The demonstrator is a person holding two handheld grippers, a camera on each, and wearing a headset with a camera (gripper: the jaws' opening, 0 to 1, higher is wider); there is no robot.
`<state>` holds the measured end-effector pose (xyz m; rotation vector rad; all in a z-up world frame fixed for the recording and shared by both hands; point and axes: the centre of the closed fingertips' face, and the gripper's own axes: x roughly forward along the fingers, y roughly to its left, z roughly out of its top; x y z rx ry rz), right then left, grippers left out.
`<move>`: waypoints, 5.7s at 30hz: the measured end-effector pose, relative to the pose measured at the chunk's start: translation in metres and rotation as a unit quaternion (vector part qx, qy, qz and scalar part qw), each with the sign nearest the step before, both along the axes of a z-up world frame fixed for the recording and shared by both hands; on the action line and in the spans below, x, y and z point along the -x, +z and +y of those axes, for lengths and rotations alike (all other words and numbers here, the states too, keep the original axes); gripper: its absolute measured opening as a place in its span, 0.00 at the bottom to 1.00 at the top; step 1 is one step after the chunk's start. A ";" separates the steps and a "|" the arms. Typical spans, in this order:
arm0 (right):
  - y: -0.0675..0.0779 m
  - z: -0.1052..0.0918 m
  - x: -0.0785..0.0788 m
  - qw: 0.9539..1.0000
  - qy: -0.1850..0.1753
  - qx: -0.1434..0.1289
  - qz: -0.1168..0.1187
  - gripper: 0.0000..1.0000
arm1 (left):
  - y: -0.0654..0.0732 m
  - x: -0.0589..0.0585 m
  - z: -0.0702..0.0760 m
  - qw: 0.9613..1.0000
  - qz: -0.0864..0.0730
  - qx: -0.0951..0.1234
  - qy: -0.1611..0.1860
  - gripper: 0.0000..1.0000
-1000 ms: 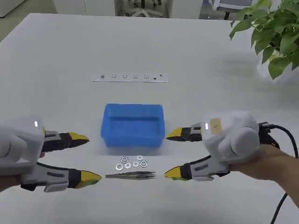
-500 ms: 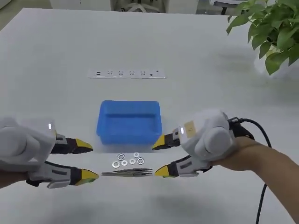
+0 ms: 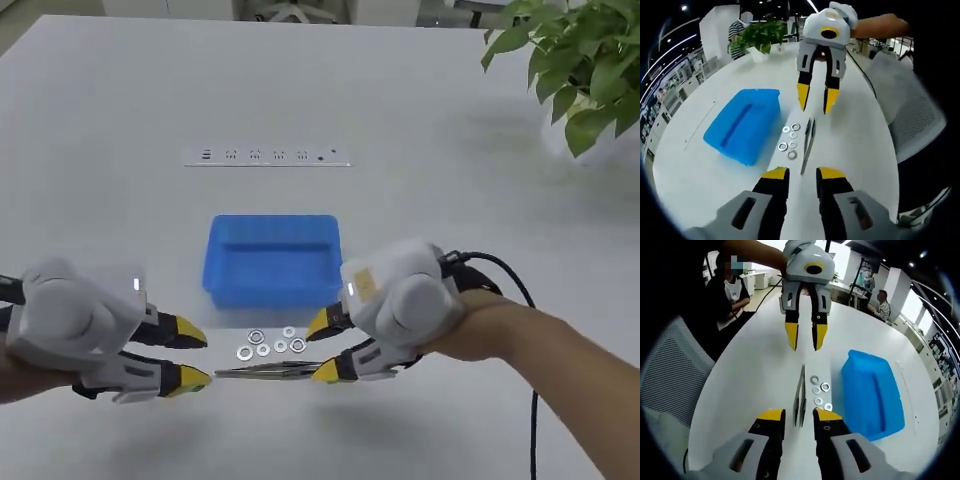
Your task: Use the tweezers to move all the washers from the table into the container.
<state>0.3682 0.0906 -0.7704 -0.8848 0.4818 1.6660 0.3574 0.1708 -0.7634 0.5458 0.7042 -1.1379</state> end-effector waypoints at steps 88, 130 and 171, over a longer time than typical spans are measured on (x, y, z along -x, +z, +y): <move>-0.029 0.027 0.009 1.000 -0.003 0.009 0.012 0.14 | 0.007 0.007 -0.016 0.996 0.009 -0.041 -0.081 0.05; 0.004 0.044 0.013 0.997 -0.046 -0.053 0.029 0.12 | 0.082 0.006 -0.058 0.990 -0.043 0.002 -0.133 0.06; -0.002 0.024 0.013 0.995 -0.068 -0.061 0.037 0.18 | 0.070 0.008 -0.084 0.986 -0.023 0.040 -0.161 0.05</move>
